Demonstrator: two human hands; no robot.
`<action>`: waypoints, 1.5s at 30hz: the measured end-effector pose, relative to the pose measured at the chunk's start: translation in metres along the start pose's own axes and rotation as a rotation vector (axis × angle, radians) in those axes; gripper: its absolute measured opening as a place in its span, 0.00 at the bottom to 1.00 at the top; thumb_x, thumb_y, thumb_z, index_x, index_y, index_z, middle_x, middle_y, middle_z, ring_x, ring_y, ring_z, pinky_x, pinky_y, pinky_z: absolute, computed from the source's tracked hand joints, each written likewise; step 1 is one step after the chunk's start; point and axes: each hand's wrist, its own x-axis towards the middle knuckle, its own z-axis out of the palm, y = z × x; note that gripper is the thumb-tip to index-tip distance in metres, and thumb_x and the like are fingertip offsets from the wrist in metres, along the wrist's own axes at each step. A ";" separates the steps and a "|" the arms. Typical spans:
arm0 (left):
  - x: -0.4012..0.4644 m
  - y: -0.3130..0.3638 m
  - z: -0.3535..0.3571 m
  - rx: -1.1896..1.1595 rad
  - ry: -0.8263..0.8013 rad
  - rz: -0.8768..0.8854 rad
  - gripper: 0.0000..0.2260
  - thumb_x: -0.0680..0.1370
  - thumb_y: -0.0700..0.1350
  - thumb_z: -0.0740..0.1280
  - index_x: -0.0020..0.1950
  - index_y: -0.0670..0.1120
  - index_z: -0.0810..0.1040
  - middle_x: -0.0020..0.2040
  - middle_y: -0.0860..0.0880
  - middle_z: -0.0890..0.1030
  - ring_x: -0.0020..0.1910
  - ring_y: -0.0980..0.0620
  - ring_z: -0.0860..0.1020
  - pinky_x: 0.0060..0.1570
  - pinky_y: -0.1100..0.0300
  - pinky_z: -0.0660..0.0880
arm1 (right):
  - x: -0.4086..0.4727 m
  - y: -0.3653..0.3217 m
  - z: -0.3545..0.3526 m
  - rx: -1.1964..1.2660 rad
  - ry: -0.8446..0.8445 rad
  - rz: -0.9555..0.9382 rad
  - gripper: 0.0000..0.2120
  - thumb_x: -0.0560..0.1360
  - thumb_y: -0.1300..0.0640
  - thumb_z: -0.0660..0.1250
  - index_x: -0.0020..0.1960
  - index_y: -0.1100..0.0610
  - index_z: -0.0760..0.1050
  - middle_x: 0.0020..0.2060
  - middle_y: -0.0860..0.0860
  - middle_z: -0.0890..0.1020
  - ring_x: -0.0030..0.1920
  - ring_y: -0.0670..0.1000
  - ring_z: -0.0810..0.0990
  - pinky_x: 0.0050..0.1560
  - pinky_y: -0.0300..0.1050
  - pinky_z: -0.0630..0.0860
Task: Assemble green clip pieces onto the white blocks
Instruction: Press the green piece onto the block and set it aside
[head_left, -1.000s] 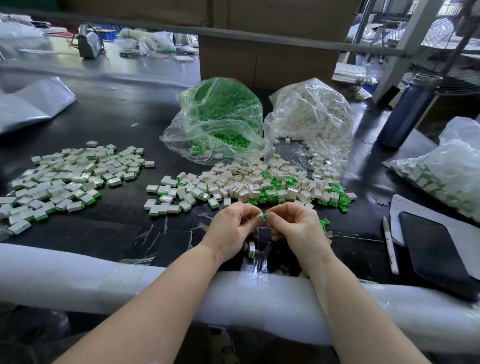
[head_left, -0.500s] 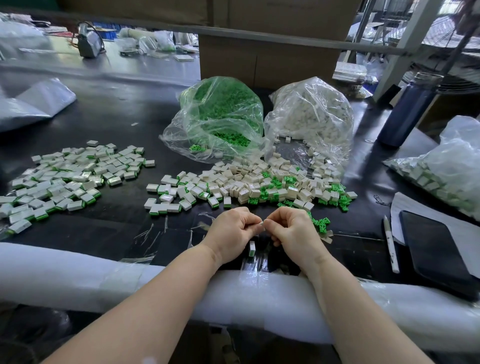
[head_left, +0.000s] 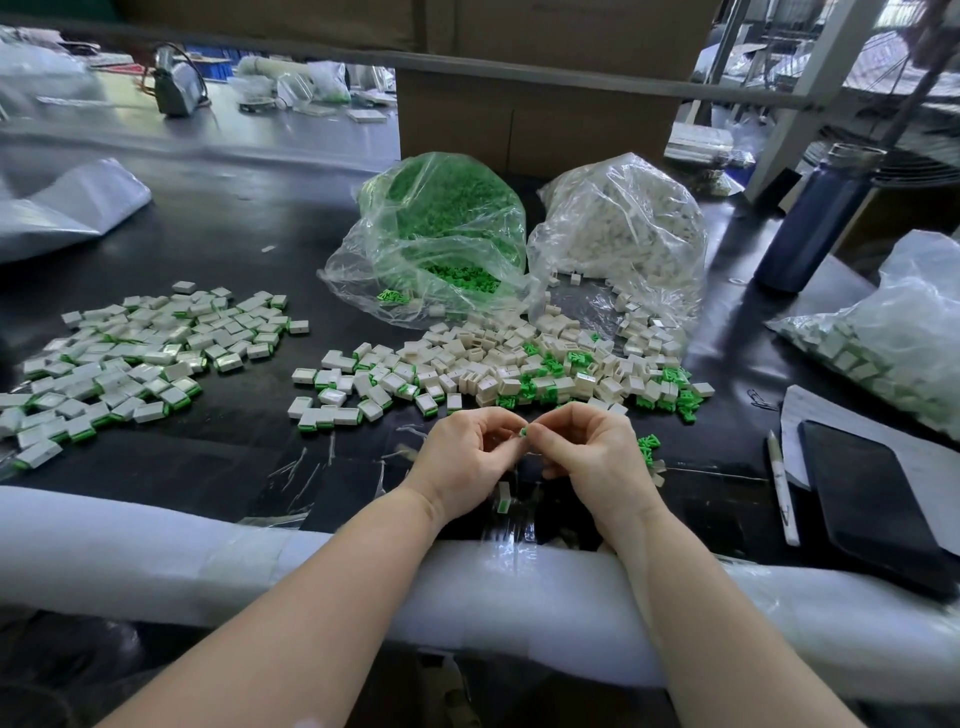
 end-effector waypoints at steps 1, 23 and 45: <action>0.000 0.000 0.000 -0.030 0.001 -0.010 0.02 0.74 0.44 0.70 0.45 0.49 0.81 0.41 0.47 0.84 0.40 0.50 0.81 0.48 0.53 0.78 | 0.000 0.000 0.000 0.013 0.000 0.002 0.05 0.71 0.65 0.70 0.38 0.59 0.79 0.33 0.55 0.82 0.32 0.50 0.78 0.30 0.37 0.76; 0.001 0.000 -0.003 -0.029 0.005 0.028 0.04 0.74 0.41 0.70 0.46 0.48 0.79 0.40 0.54 0.78 0.41 0.53 0.78 0.46 0.64 0.76 | -0.001 0.000 -0.002 0.015 -0.010 -0.008 0.06 0.73 0.66 0.68 0.42 0.57 0.80 0.34 0.51 0.82 0.32 0.42 0.79 0.32 0.35 0.76; -0.001 0.003 -0.002 0.067 0.006 0.034 0.07 0.76 0.41 0.68 0.50 0.42 0.83 0.40 0.53 0.78 0.41 0.56 0.76 0.46 0.67 0.72 | 0.002 0.004 0.001 -0.063 -0.015 0.018 0.06 0.73 0.64 0.69 0.38 0.58 0.78 0.29 0.48 0.80 0.29 0.41 0.78 0.31 0.34 0.76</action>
